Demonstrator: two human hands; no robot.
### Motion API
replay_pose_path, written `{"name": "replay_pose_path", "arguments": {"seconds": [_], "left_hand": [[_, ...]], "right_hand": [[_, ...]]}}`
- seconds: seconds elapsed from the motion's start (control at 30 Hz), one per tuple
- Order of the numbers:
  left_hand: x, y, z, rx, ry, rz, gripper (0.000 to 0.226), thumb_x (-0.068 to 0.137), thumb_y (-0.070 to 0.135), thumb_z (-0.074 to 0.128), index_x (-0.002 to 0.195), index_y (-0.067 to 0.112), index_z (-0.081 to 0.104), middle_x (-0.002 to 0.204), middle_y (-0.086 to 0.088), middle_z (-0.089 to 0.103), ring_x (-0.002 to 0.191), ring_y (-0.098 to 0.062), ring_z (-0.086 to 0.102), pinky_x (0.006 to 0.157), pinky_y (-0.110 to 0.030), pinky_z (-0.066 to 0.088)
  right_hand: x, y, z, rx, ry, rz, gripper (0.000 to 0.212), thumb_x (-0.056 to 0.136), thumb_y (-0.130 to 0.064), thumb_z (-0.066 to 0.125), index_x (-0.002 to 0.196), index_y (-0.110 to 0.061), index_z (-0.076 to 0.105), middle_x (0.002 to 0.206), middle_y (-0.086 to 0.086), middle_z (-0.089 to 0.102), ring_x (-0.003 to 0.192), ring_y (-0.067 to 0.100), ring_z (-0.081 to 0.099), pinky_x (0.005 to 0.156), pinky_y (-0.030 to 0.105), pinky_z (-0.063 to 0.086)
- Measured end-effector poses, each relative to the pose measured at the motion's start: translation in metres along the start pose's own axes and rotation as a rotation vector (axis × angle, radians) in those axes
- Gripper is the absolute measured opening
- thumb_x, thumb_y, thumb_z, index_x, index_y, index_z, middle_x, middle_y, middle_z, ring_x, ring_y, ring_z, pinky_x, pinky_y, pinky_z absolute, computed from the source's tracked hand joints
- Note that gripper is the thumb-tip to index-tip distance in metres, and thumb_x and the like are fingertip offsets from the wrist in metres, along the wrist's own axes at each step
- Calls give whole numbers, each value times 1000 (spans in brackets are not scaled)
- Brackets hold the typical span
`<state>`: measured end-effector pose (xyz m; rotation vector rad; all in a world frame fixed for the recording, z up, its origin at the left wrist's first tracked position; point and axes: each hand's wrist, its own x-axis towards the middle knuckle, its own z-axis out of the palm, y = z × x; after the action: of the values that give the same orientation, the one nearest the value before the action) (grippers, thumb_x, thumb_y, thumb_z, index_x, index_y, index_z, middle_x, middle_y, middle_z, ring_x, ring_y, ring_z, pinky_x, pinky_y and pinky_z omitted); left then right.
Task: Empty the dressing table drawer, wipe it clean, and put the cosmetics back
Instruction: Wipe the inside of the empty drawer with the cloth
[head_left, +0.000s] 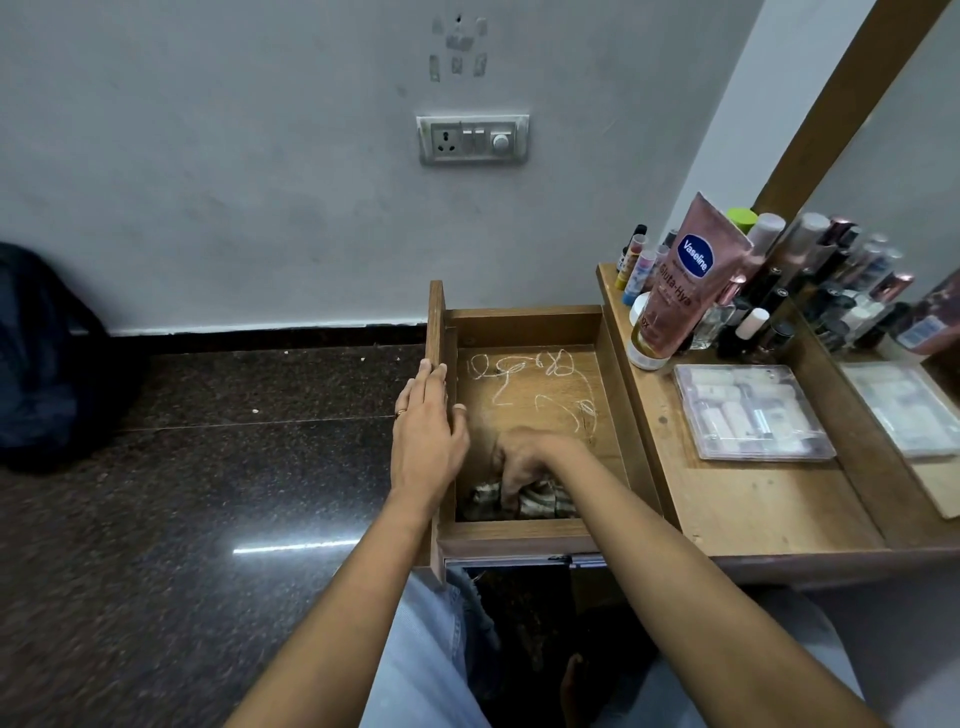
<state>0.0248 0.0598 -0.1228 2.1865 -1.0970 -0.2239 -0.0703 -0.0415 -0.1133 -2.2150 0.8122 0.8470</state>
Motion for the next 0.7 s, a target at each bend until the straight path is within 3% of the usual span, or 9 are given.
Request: {"name": "replay_pose_path", "arguments": {"seconds": [0.07,0.17,0.23,0.33,0.47,0.53,0.6,0.63,0.7], "left_hand": [[0,0,0,1,4,1,53,96,21,48,147,12,35,157,-3,27,144,-21,21,115,-34,22],[1,-2,1,3,14,13,52,96,20,47,146,11,37,156,-4,29,144,-22,22,115,-34,23],[2,-3,1,-1,18,22,51,96,19,47,145,10,38,155,-6,31,143,-22,23,115,-34,23],[3,-4,3,-14,15,28,50,97,19,46,145,9,38,155,-7,31,144,-22,22,116,-33,21],[1,-6,3,-34,14,24,50,98,20,45,146,10,37,156,-4,29,145,-19,20,116,-32,19],[0,-6,3,-35,13,23,50,98,21,45,146,11,37,157,-3,28,145,-20,20,116,-33,19],[-1,-6,3,-24,12,26,50,98,21,45,146,13,36,157,-3,28,145,-20,20,117,-34,19],[-1,-6,3,-20,13,26,50,98,21,46,147,13,36,157,-3,27,145,-21,20,117,-34,18],[-1,-5,3,-19,17,17,51,98,21,46,147,13,36,157,-3,27,145,-21,21,117,-32,17]], "right_hand": [[2,0,-8,52,57,4,37,73,-12,80,105,-8,62,81,-2,56,80,17,57,59,20,47],[2,1,-9,67,259,-24,29,68,-10,80,93,-13,66,83,2,65,84,24,65,72,35,57],[-4,3,0,103,373,-44,27,72,-10,76,97,-17,68,93,4,68,89,24,65,77,34,54],[-16,7,19,93,288,-107,29,82,-4,66,109,-14,69,111,7,67,105,23,60,89,34,49],[-20,13,28,50,19,-147,43,83,9,57,123,-5,64,125,10,64,107,18,60,80,15,47],[-20,16,25,47,18,-157,41,83,9,57,122,-4,65,115,8,68,89,11,62,65,6,43],[-19,17,18,56,79,-154,32,84,4,60,114,-4,68,87,1,68,67,6,55,52,8,41],[-16,18,14,80,158,-137,27,85,0,61,110,-5,68,82,0,65,67,9,56,53,14,43],[-5,21,7,135,430,-25,22,86,-8,63,108,-12,67,92,5,68,81,19,64,67,26,49]]}}
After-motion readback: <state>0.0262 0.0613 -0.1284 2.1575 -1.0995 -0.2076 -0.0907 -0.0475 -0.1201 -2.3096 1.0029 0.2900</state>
